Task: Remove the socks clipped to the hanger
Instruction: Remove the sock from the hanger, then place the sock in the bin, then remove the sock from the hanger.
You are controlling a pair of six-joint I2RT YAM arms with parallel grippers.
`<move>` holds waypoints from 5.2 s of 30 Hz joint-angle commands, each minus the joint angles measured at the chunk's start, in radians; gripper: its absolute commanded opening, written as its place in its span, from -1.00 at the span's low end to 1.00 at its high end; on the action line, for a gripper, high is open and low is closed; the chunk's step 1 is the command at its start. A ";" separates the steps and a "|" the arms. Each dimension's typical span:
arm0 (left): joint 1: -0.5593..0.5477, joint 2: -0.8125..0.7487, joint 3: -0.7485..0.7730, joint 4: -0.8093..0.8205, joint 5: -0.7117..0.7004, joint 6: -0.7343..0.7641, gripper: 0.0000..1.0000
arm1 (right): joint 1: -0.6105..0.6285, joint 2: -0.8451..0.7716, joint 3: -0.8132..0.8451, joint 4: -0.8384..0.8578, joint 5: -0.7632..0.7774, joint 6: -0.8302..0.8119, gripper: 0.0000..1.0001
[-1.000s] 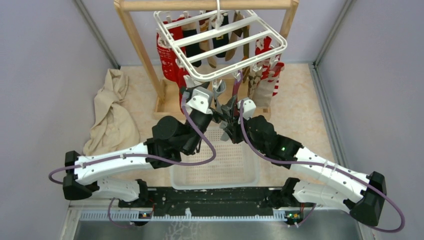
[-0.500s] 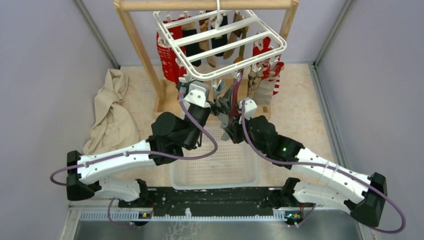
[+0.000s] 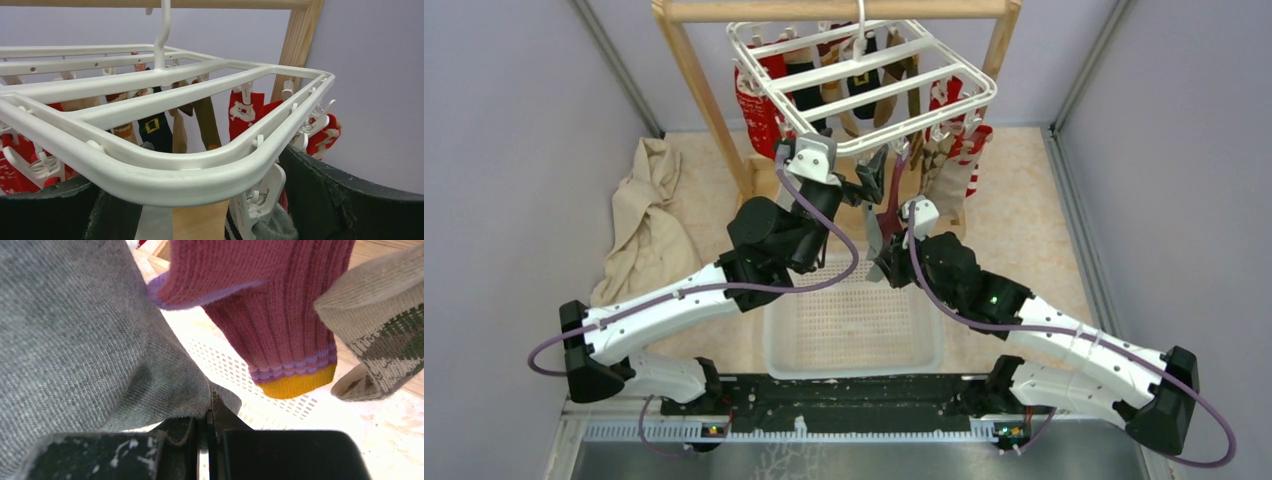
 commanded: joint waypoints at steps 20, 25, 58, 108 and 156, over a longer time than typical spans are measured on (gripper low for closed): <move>0.002 -0.024 0.018 -0.032 0.058 -0.078 0.28 | 0.013 -0.011 -0.034 0.057 -0.015 0.013 -1.00; 0.002 -0.028 0.016 -0.046 0.062 -0.087 0.02 | 0.014 -0.014 -0.046 0.062 -0.017 0.017 -1.00; 0.002 -0.099 0.005 -0.255 0.085 -0.219 -0.09 | 0.014 0.051 -0.177 0.025 -0.148 0.080 -1.00; -0.606 -0.191 -0.127 -0.950 -0.171 -0.936 0.98 | 0.027 -0.197 -0.066 -0.375 -0.323 0.205 0.84; -0.545 -0.428 -0.397 -1.004 -0.151 -0.962 0.98 | 0.027 0.077 0.071 -0.112 0.003 0.166 0.84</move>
